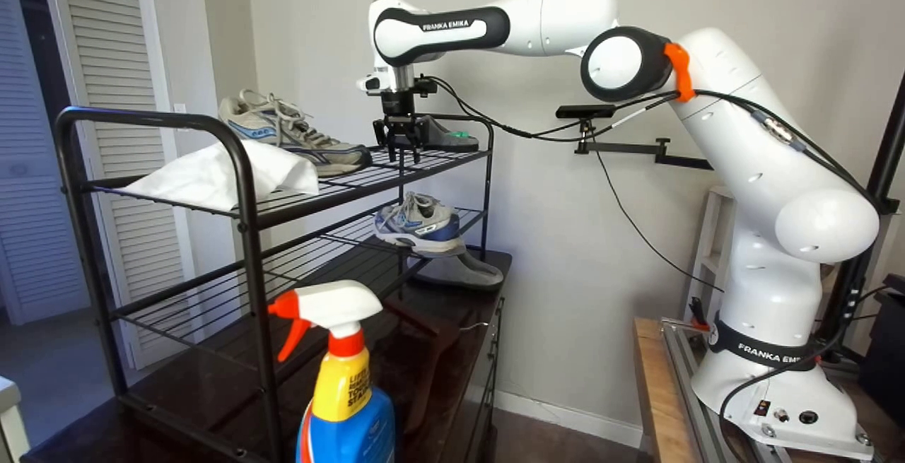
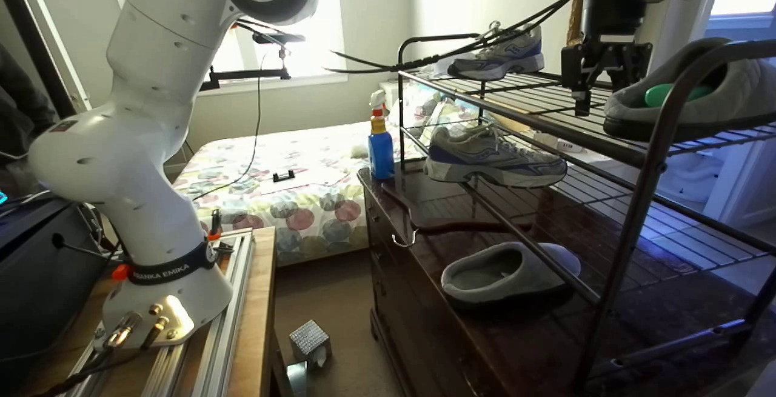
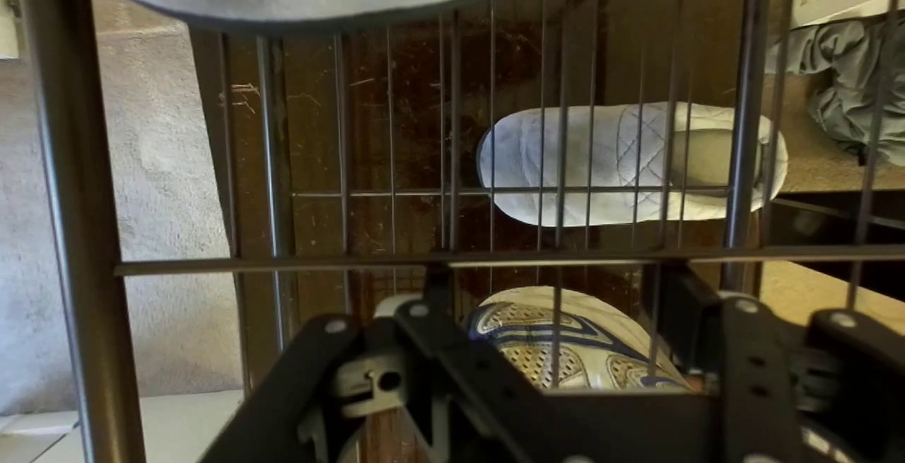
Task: Move the shoe rack backwards.
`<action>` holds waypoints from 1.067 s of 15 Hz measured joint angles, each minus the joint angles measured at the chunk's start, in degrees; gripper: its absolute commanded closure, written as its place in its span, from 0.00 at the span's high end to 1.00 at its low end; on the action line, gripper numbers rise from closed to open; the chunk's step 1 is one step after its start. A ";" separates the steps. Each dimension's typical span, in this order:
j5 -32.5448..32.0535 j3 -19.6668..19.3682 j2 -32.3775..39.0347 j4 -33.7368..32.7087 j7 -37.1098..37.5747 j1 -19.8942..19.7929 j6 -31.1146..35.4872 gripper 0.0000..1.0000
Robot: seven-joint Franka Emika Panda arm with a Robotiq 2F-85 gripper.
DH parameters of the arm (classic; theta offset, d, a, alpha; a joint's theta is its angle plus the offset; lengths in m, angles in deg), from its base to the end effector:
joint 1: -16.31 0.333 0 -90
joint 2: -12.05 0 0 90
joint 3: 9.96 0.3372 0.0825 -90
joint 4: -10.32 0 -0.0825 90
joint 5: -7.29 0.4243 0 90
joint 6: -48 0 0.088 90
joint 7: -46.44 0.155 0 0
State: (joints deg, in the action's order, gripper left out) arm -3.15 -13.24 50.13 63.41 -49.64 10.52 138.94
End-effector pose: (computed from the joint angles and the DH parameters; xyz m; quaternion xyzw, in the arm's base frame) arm 0.7744 -0.1372 0.4701 0.7157 0.6899 -0.0868 0.0652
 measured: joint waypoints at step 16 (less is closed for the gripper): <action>-2.37 -0.25 7.32 -11.89 -1.39 1.60 -3.61 0.43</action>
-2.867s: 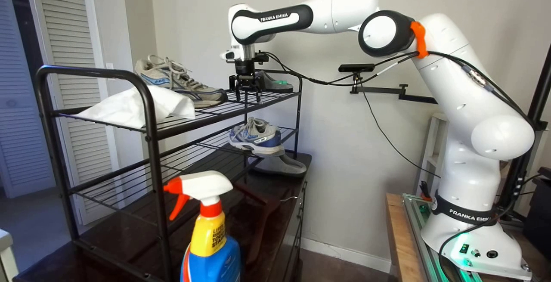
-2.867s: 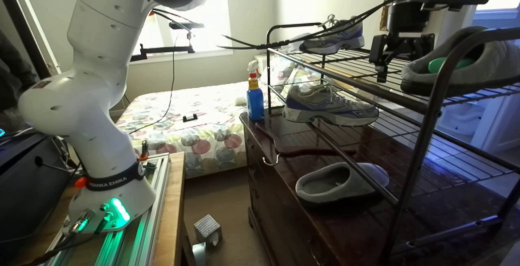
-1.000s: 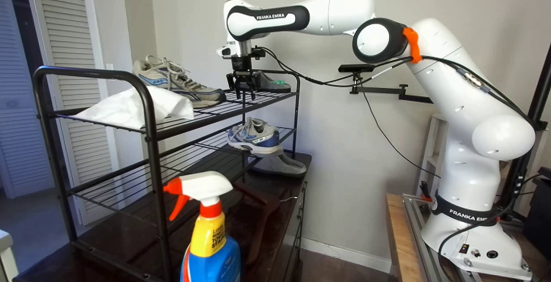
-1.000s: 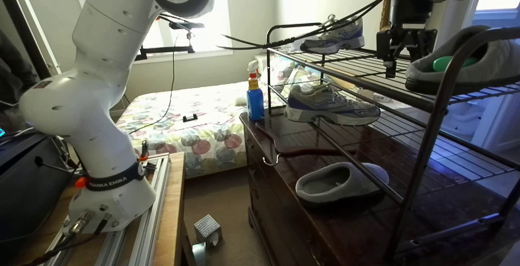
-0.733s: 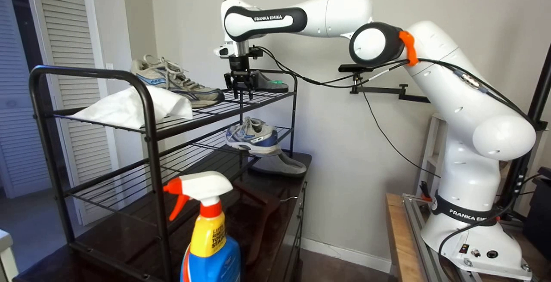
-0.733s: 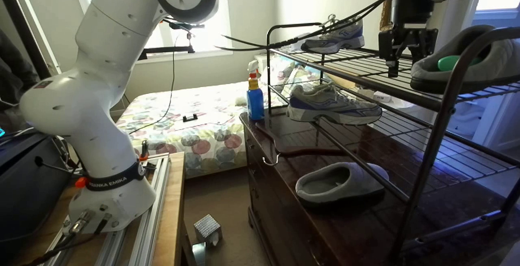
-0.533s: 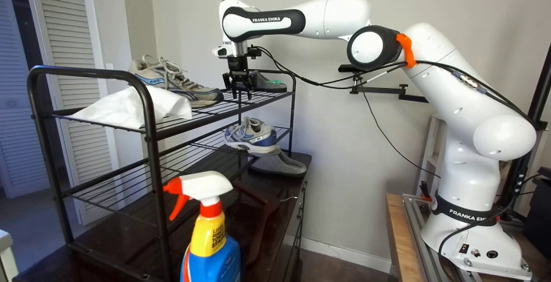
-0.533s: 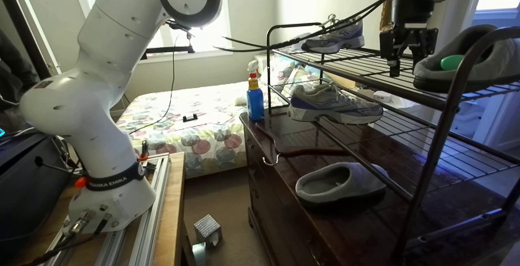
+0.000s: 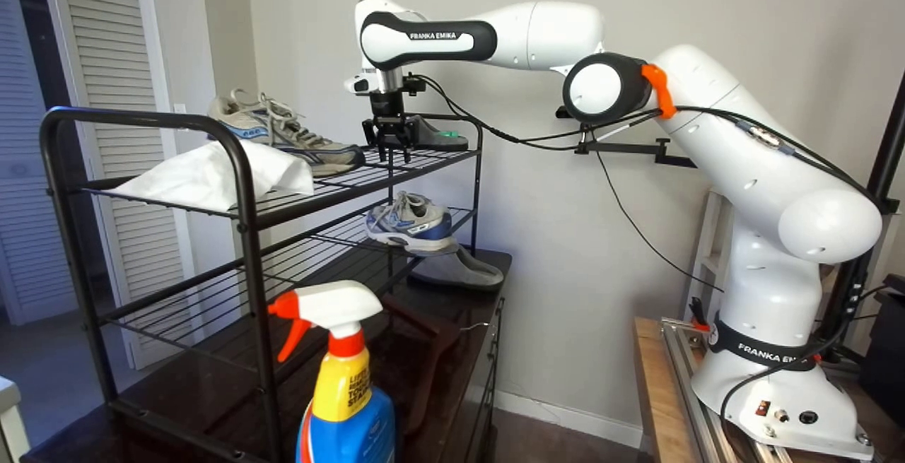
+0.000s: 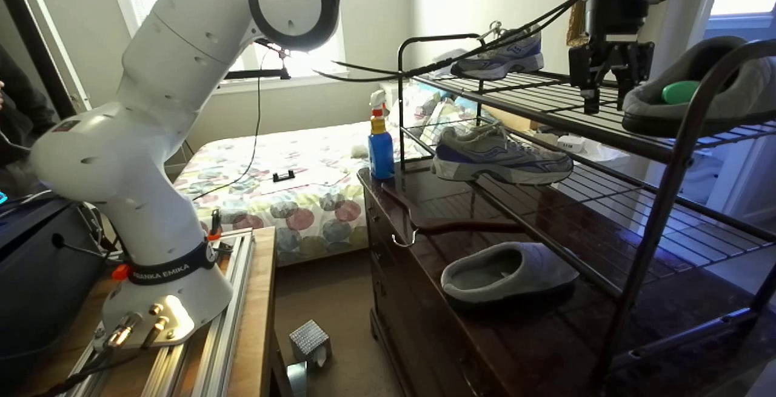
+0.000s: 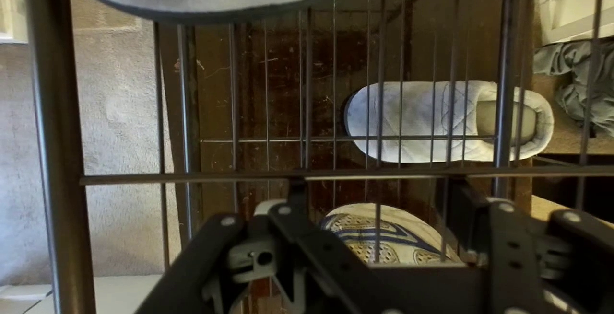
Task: Move the shoe rack backwards.
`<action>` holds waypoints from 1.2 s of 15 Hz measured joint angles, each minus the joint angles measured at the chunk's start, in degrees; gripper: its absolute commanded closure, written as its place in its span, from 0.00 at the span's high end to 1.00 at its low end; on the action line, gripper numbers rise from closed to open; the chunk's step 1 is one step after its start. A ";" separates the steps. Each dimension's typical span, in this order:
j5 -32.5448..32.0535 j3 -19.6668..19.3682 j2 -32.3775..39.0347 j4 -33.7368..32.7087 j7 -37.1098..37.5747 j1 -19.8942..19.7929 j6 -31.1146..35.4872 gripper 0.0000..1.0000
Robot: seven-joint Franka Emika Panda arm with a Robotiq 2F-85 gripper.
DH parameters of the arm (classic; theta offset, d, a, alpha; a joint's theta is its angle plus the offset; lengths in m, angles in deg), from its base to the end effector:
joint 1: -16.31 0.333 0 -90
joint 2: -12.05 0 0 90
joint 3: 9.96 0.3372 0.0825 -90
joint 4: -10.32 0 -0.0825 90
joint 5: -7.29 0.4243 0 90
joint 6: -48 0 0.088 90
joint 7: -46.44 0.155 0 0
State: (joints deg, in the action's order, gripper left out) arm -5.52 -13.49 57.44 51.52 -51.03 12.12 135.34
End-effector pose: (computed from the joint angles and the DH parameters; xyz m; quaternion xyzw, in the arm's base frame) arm 0.7974 -0.1227 0.4710 0.7000 0.7016 -0.1007 0.0875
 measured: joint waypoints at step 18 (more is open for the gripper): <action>-1.88 0.03 1.96 -3.20 -4.23 0.72 -1.51 0.43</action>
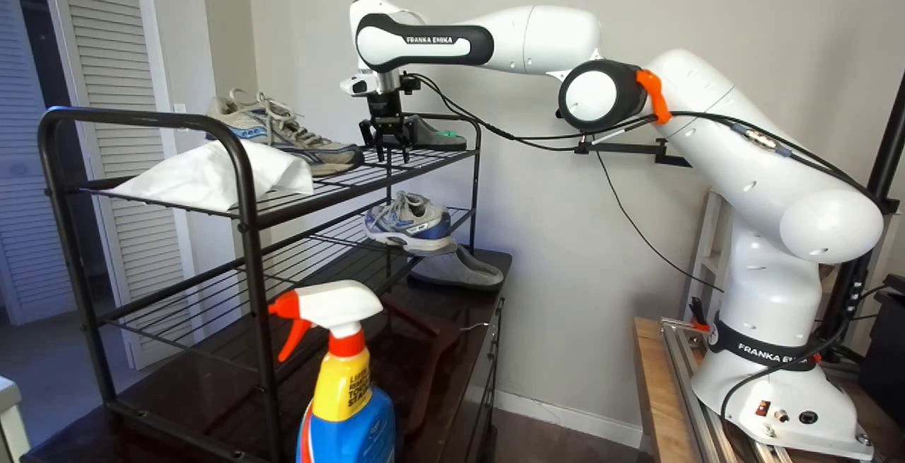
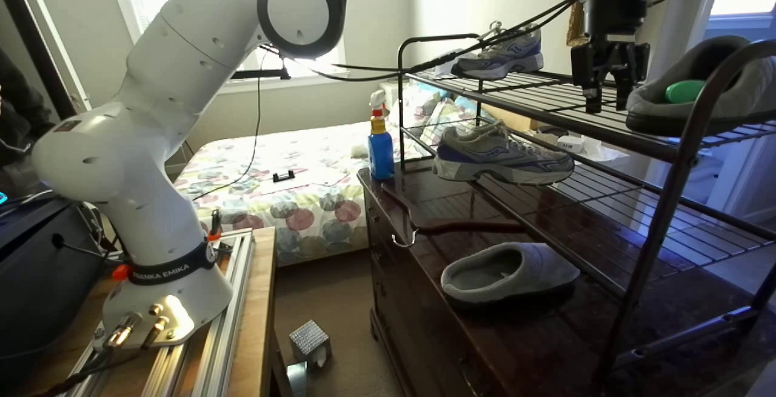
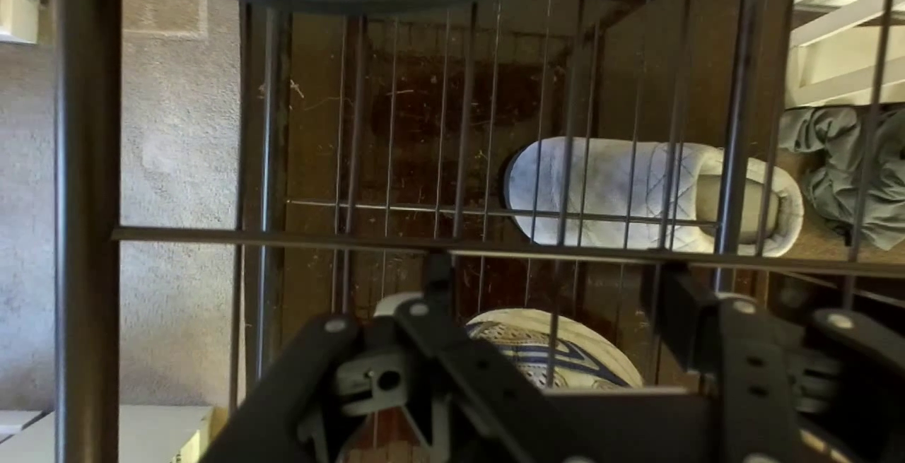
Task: Move the shoe rack backwards.
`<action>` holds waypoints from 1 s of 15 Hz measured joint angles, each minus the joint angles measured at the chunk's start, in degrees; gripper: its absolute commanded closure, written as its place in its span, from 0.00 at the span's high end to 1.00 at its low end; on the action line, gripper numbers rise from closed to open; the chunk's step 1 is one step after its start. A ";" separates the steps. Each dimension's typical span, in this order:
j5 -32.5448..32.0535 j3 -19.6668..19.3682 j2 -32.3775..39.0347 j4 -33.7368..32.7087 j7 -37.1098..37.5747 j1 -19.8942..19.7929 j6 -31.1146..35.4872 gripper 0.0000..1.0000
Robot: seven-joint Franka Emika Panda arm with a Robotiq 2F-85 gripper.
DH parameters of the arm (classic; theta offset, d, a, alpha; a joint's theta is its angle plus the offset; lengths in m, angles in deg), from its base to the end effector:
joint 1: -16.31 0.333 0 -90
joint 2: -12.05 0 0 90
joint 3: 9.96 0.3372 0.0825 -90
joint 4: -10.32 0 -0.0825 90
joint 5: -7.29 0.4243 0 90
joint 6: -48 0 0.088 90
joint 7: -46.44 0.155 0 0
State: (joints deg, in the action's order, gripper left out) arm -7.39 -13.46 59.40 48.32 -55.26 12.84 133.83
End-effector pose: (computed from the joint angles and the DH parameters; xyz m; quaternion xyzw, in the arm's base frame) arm 0.8011 -0.1168 0.4708 0.6697 0.7274 -0.1178 0.0923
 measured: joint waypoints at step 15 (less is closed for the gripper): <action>-0.02 0.10 2.07 -3.76 -3.95 0.03 -2.41 0.43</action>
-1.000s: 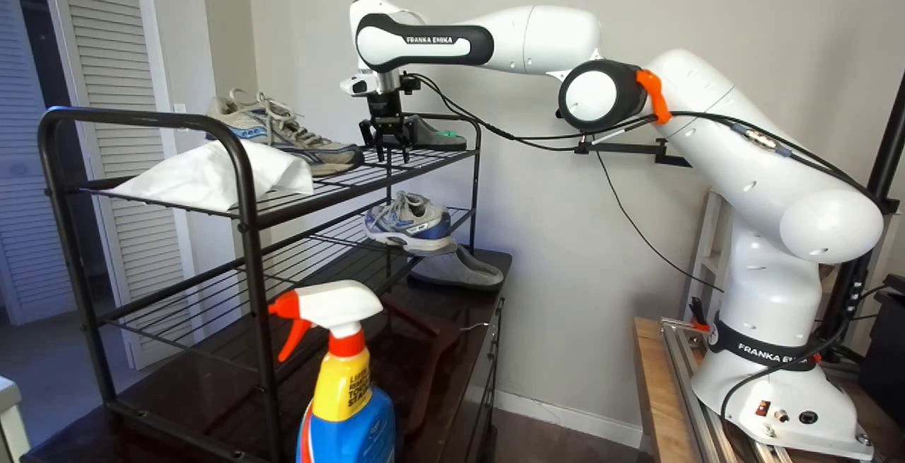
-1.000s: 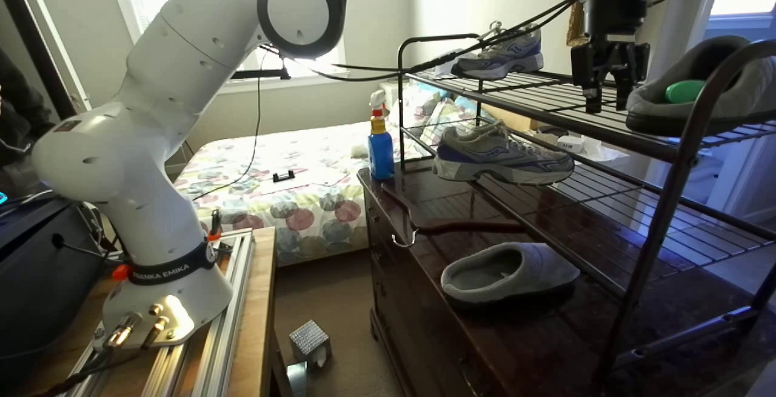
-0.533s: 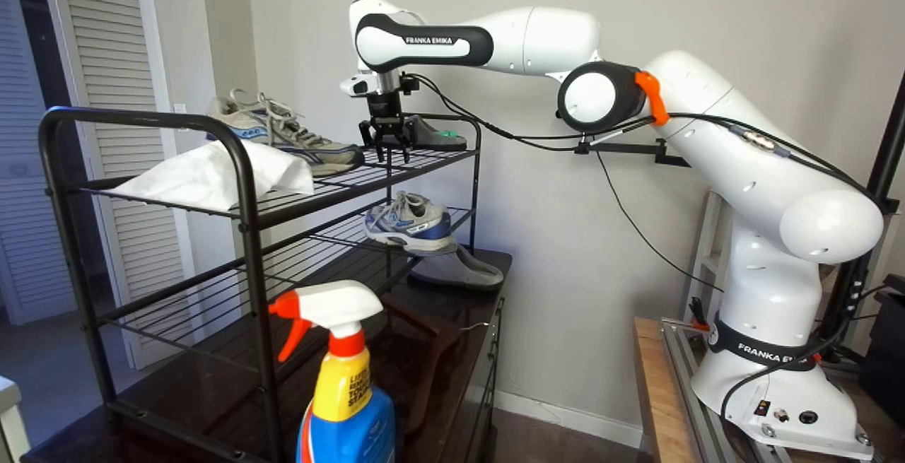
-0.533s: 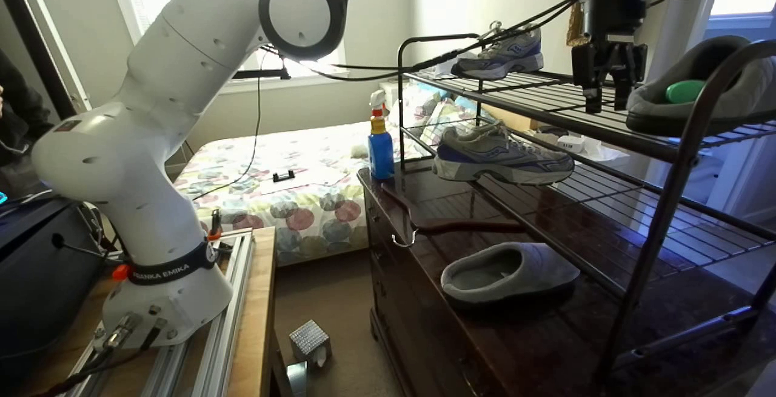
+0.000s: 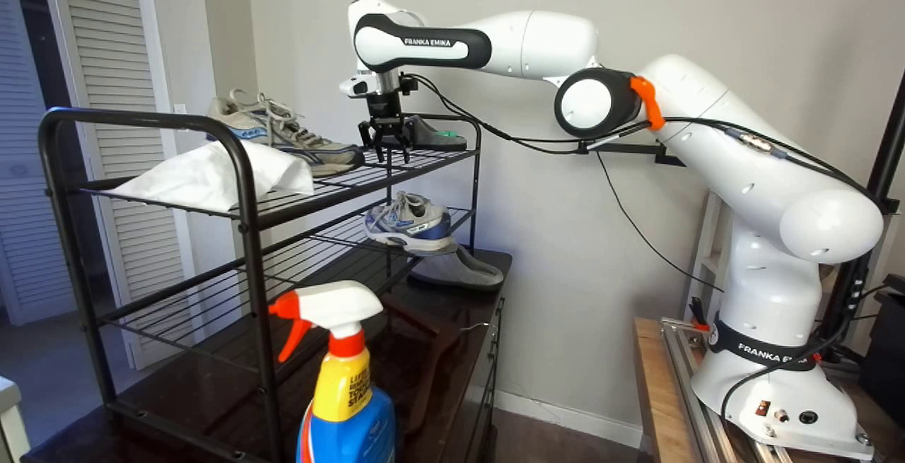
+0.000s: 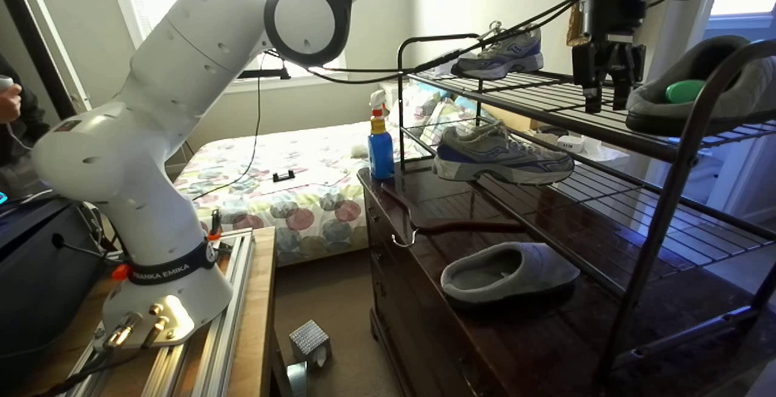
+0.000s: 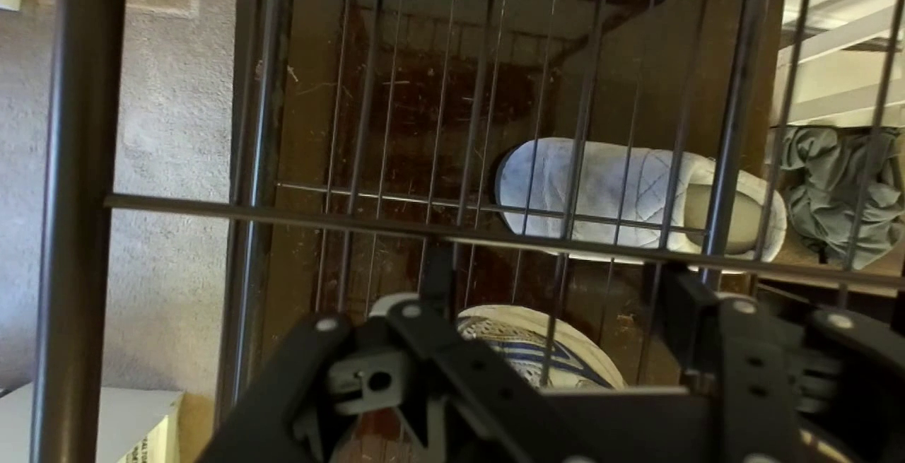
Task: Move the shoe rack backwards.
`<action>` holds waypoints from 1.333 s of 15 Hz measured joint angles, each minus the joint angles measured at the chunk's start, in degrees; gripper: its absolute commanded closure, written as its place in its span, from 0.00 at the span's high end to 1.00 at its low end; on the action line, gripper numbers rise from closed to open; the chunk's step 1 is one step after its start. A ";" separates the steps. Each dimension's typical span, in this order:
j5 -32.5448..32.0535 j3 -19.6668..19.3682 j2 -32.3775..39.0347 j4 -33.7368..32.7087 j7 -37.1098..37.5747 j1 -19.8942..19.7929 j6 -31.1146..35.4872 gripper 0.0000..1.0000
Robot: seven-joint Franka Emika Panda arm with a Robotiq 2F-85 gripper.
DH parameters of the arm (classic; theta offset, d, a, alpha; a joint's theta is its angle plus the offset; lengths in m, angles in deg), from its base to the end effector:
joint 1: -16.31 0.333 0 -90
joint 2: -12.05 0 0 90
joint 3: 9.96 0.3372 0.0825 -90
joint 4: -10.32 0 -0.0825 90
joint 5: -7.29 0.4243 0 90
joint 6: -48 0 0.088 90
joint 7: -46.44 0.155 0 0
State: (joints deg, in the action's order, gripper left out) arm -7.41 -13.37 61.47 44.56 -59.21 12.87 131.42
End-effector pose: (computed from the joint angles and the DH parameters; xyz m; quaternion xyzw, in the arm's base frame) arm 0.8016 -0.1150 0.4710 0.6467 0.7480 -0.1242 0.0833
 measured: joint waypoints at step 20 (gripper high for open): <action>8.77 2.63 -0.50 -2.41 2.85 -4.54 -6.40 1.00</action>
State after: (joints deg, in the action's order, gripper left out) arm 1.36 -10.74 60.97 42.15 -56.37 8.33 125.02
